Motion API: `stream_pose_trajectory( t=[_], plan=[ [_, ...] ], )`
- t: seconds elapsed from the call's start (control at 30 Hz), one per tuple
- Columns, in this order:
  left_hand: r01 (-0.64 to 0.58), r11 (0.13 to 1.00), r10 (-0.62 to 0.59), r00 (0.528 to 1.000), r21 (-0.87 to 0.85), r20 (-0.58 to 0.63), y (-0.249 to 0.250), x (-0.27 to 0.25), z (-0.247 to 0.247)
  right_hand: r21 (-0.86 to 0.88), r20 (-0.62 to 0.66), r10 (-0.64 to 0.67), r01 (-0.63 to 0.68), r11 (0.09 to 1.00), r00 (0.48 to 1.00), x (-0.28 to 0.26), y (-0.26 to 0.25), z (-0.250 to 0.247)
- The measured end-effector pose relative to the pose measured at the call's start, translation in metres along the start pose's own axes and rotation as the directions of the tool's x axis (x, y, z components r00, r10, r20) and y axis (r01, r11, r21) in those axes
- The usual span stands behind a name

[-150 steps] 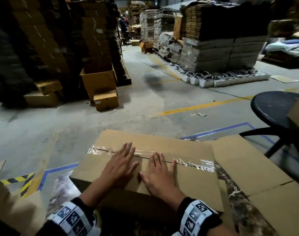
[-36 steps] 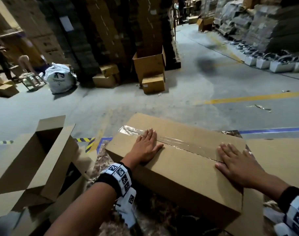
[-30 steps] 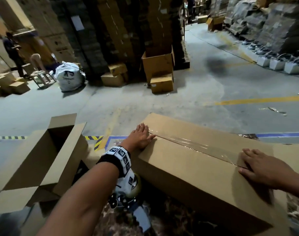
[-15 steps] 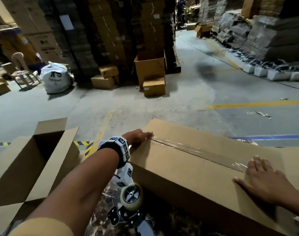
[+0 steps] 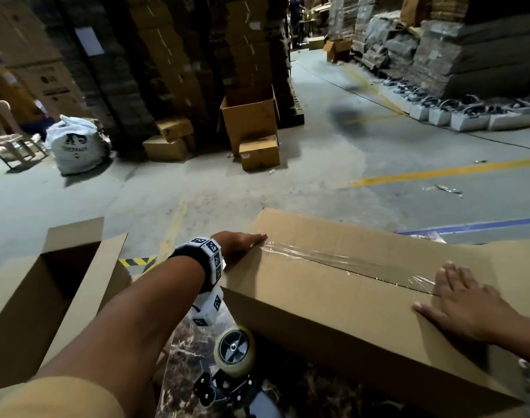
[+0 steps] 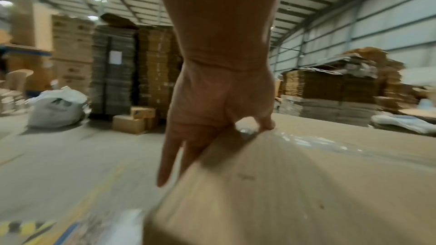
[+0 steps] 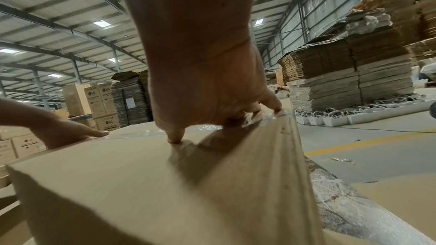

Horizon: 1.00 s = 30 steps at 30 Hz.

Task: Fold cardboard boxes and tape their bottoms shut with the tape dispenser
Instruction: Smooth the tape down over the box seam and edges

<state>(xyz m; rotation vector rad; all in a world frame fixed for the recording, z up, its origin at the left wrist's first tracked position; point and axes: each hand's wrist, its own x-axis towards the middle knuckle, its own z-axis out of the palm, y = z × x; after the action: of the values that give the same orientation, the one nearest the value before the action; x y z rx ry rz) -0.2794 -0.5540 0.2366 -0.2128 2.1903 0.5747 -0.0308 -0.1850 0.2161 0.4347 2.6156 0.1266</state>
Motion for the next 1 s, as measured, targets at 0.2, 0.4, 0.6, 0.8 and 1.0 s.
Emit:
stream_pose_trajectory(
  t=[0.2,0.4,0.6,0.8,1.0],
  plan=[
    [-0.162,0.884,0.322,0.892,0.439,-0.319,0.024,-0.001,0.007,0.009,-0.027,-0.005,0.005,1.000,1.000,-0.002,-0.002,0.000],
    [-0.238,0.922,0.372,0.762,0.306,-0.530,0.003,0.029,0.020,0.117,-0.058,-0.033,0.040,0.992,0.998,-0.009,-0.002,0.002],
    [-0.180,0.934,0.323,0.791,0.308,-0.519,0.005,0.030,0.037,0.245,-0.119,-0.005,0.034,0.969,0.993,-0.003,-0.002,0.017],
    [-0.325,0.756,0.589,0.718,0.569,-0.372,0.016,0.007,0.086,0.251,-0.127,-0.053,0.084,0.964,0.990,-0.007,-0.004,0.017],
    [-0.452,0.562,0.713,0.690,0.693,-0.129,0.047,-0.007,0.138,0.151,0.044,-0.221,0.212,0.965,0.974,-0.009,0.026,-0.009]
  ],
)
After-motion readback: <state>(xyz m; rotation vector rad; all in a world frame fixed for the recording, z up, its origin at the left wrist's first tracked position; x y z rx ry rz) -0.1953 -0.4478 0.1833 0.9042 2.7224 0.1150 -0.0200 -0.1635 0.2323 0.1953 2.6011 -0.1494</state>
